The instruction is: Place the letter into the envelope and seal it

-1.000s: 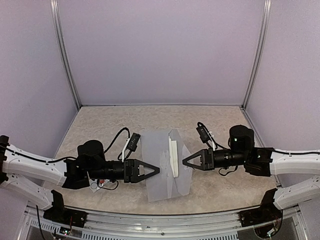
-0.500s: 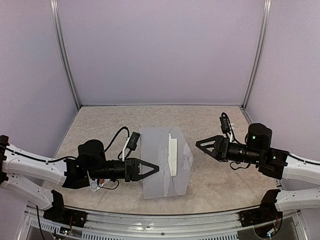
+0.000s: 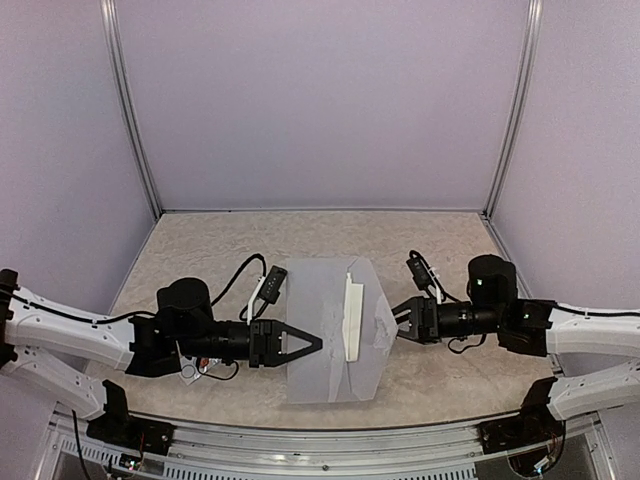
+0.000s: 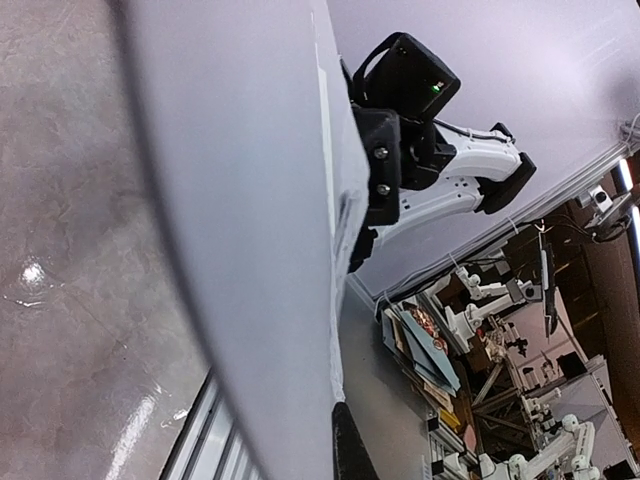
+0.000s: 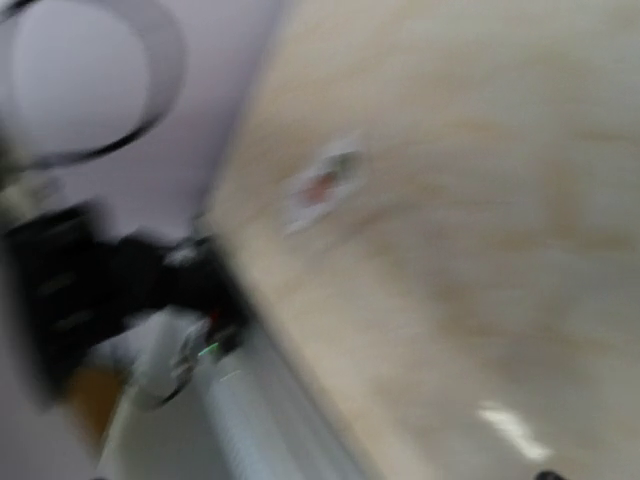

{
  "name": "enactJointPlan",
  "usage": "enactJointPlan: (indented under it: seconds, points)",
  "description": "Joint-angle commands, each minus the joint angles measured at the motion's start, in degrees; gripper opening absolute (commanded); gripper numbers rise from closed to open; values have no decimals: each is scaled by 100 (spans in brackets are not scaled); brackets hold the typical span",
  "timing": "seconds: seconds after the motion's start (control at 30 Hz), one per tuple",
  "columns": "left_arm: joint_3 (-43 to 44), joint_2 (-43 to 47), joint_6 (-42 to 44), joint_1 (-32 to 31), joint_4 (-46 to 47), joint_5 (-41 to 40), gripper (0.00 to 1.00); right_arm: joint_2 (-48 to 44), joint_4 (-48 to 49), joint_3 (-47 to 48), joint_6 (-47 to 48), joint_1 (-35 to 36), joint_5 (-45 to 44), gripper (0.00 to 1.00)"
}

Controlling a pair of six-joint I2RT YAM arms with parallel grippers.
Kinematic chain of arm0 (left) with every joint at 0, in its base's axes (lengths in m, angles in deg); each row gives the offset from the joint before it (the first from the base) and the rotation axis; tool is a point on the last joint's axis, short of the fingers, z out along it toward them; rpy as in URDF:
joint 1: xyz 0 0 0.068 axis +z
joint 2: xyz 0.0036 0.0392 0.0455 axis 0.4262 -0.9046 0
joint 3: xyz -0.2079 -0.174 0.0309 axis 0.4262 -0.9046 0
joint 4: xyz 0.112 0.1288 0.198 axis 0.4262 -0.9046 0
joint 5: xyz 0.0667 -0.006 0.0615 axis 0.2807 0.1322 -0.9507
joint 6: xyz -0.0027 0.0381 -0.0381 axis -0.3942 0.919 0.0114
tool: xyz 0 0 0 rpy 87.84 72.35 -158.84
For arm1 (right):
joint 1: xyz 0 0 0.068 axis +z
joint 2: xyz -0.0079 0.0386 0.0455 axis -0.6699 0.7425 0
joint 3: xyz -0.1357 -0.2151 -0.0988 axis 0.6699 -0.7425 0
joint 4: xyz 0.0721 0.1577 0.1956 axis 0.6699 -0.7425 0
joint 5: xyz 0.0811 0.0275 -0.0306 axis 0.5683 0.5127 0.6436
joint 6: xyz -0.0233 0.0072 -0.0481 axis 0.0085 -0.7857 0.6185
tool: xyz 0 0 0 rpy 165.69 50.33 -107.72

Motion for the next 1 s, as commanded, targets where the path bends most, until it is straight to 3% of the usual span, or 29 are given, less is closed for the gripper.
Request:
enactJointPlan:
  seconds: [0.0,0.23,0.4,0.5,0.73,0.97]
  points:
    - [164,-103,70,-34,80,-64,0,110,1387,250,161,322,1117,90]
    - [205,-192,34,-39,157,15,0,727,1939,467,124,689,1317,91]
    - [191,-204,6,-61,335,250,0,1339,2723,455,-172,758,1344,79]
    - [191,-228,-26,-68,357,253,0,1723,3133,591,-286,902,1479,77]
    - [348,-206,42,-49,-909,-963,0,2071,2835,806,-349,1094,589,79]
    - [279,-251,-81,-3,-1008,-1116,0,1755,2139,721,-245,1094,-61,85]
